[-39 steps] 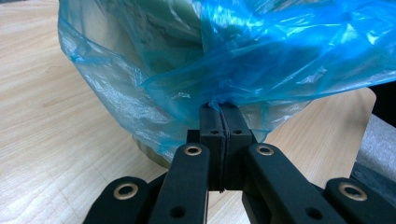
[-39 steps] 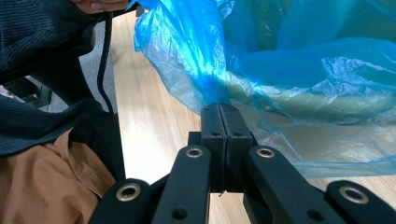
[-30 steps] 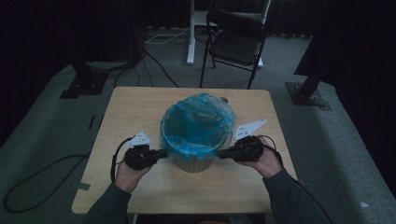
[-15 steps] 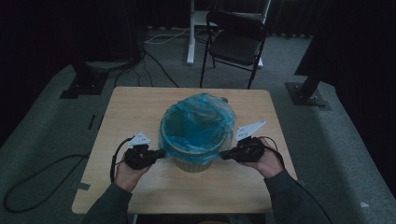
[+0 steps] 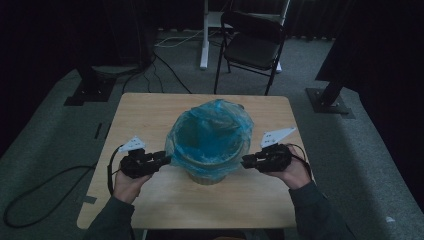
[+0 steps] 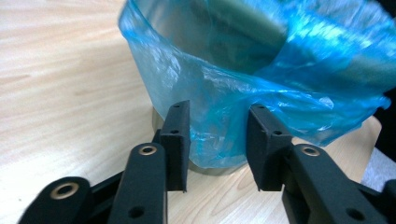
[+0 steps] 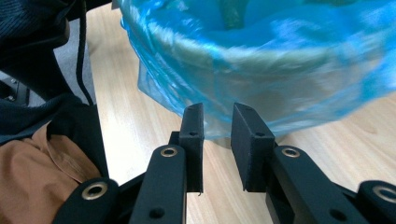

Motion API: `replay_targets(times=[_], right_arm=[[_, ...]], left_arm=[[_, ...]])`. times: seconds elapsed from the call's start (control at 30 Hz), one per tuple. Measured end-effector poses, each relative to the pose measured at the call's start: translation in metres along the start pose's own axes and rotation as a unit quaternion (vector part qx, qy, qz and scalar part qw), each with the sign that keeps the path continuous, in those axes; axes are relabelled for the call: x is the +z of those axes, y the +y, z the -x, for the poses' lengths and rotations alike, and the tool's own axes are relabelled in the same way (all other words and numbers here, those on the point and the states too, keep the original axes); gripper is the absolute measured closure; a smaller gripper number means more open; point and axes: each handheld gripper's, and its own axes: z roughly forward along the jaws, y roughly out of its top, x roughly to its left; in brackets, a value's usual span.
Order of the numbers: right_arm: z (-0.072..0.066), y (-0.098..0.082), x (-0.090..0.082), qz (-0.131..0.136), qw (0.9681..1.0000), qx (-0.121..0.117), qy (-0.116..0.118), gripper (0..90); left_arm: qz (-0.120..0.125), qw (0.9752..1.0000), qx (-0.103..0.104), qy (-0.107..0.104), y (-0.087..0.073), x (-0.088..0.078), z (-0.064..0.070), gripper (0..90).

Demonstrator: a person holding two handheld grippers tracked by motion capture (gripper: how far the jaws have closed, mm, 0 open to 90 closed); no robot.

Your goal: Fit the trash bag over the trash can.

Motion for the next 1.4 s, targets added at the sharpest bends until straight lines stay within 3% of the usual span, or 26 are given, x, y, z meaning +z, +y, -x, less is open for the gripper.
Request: replay_targets(times=[0.3,0.5,0.8,1.07,1.4], right_arm=[[0.011,0.007,-0.017,0.036,0.9979,0.017,-0.052,73.2],[0.016,0.017,-0.016,0.05,0.9955,0.021,-0.078,72.7],[0.021,0.032,-0.009,0.046,0.9925,0.012,-0.113,72.4],[0.034,0.04,-0.004,0.05,0.9878,0.025,-0.146,71.6],[0.052,0.034,0.002,0.034,0.9854,0.053,-0.158,83.4]], left_arm=[[0.019,0.9997,-0.011,0.007,0.007,-0.008,-0.004,58.6],[0.004,0.9999,-0.004,0.01,0.001,-0.009,-0.003,55.7],[0.031,0.9992,-0.018,0.017,0.004,-0.017,-0.006,54.4],[0.055,0.9984,-0.006,0.003,0.021,-0.015,0.009,52.6],[0.043,0.999,-0.009,0.003,0.028,-0.002,0.016,51.5]])
